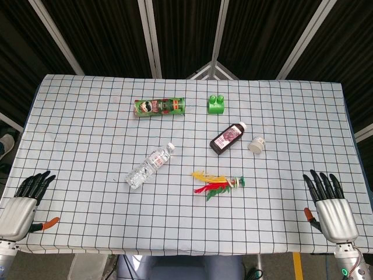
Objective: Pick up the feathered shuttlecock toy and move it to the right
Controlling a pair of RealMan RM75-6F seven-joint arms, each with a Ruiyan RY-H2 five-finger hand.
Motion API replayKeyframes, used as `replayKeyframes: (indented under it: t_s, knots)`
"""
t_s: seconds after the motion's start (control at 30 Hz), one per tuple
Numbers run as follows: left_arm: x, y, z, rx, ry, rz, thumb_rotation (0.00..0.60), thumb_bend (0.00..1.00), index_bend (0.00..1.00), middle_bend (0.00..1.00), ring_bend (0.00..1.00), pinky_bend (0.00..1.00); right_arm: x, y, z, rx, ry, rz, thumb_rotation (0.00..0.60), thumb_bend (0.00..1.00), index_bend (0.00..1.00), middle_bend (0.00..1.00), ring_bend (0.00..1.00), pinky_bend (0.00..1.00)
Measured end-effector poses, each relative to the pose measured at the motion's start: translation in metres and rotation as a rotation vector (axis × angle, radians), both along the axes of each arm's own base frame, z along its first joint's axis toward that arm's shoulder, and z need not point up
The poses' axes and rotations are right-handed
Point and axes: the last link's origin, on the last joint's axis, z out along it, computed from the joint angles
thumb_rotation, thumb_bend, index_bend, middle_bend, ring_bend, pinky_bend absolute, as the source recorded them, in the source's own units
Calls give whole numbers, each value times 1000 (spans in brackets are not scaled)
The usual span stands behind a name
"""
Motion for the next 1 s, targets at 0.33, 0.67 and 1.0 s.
replayKeyframes:
  t_s: [0.33,0.67,1.0]
  knots:
    - [0,0,0,1,-1,-2,600,0,0,0,0,0,17,-5,-11,55,-79,54,600,381,26,0,0,0]
    - [0,1,-1,-5,-2,4,600,0,0,0,0,0,82,-43,-66,155,-320,178,600,381,437,171,0,0]
    - [1,1,-2,-20,-11,7,600,0,0,0,0,0,131,-71,-143,221,-421,168,600,380,441,178,0,0]
